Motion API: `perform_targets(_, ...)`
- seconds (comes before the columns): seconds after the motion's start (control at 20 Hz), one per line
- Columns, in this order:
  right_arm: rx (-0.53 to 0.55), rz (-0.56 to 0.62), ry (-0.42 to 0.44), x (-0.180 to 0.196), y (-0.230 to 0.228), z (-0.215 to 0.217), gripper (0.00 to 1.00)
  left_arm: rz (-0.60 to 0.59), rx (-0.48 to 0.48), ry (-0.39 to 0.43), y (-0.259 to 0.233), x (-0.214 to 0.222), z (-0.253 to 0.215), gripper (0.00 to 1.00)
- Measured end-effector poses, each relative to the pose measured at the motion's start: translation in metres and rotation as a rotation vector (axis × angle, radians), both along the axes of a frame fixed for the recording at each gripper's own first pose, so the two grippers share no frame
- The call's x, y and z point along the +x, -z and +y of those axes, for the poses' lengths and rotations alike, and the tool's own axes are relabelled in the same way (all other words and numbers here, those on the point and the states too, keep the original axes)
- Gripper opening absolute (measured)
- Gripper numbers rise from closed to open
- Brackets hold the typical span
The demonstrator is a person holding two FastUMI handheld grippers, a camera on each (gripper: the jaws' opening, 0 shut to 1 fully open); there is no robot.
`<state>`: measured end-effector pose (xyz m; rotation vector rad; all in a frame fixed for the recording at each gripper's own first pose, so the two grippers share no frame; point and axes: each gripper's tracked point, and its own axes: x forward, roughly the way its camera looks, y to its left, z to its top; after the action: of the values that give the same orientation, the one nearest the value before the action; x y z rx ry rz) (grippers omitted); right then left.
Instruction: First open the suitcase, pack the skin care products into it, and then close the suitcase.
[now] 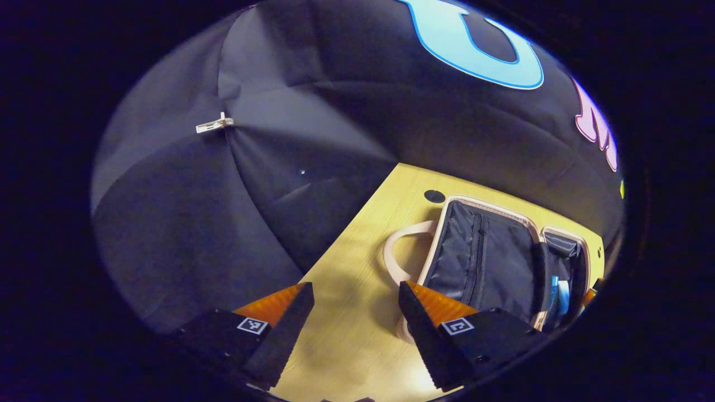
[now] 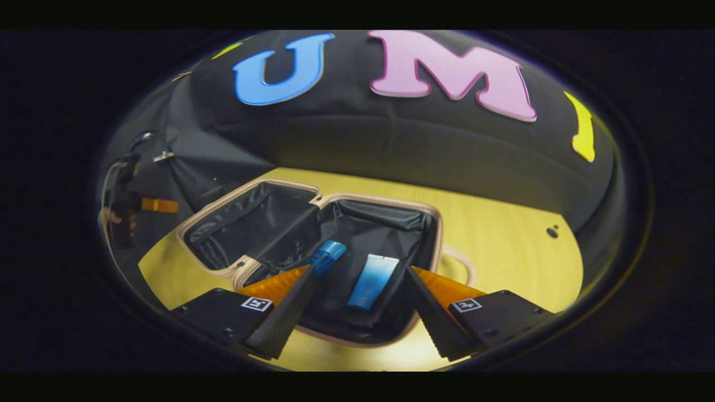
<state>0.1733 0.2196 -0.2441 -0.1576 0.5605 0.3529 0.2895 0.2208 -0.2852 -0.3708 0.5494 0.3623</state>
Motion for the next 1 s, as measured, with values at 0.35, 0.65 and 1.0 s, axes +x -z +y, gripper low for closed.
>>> perform_targets(0.35,-0.041,-0.107,0.093,-0.045,-0.032,-0.071,0.97,0.022,-0.310,-0.043,0.048,0.061,0.005,0.94)
perform_targets(0.65,-0.014,-0.061,0.244,-0.057,-0.034,-0.132,0.97,-0.007,-0.561,-0.076,0.062,0.090,-0.001,0.72)
perform_targets(1.0,0.010,-0.062,0.286,-0.058,-0.044,-0.165,0.98,-0.067,-0.451,-0.086,0.018,0.077,0.004,0.14)
